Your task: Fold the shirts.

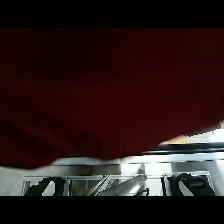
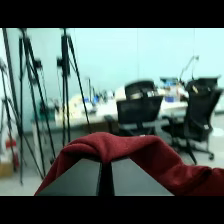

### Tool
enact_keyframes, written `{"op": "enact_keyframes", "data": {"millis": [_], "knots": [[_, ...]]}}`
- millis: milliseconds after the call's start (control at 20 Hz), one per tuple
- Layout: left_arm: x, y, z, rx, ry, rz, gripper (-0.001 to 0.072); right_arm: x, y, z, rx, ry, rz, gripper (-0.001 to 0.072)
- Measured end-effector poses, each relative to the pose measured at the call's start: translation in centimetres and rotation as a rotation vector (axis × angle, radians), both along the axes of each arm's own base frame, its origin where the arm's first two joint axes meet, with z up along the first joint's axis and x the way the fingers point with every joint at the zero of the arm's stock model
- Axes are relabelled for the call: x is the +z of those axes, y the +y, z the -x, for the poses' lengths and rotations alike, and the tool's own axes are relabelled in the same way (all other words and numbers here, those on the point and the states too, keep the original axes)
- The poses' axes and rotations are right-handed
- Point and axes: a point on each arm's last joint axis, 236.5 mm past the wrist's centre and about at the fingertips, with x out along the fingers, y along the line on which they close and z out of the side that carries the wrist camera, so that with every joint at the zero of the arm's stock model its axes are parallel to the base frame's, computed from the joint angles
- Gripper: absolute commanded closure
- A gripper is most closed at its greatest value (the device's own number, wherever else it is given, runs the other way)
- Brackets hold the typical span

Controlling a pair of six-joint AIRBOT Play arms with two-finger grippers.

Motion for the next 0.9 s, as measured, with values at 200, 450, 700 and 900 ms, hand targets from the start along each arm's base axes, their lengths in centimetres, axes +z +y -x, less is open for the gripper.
{"op": "enact_keyframes", "data": {"millis": [200, 450, 700, 900], "knots": [[-11.9, -1.1, -12.4, -0.092, 0.289, 0.041, 0.0692, -11.7, -0.5, -10.4, -0.044, 0.336, 0.067, 0.0687], [-33.9, -7.1, -25.8, -0.133, 0.735, -0.068, 0.0692, -32.1, -3.5, -22.4, -0.182, 0.735, 0.138, 0.0687], [-50.9, -13.2, -30.2, -0.191, 1.101, -0.144, 0.0691, -46.7, -6.7, -28.7, -0.283, 0.96, 0.118, 0.0677], [-55.2, -14.8, -31.0, -0.198, 1.229, -0.141, 0.0126, -52.5, -8.3, -30.0, -0.32, 1.051, 0.094, 0.0248]]}}
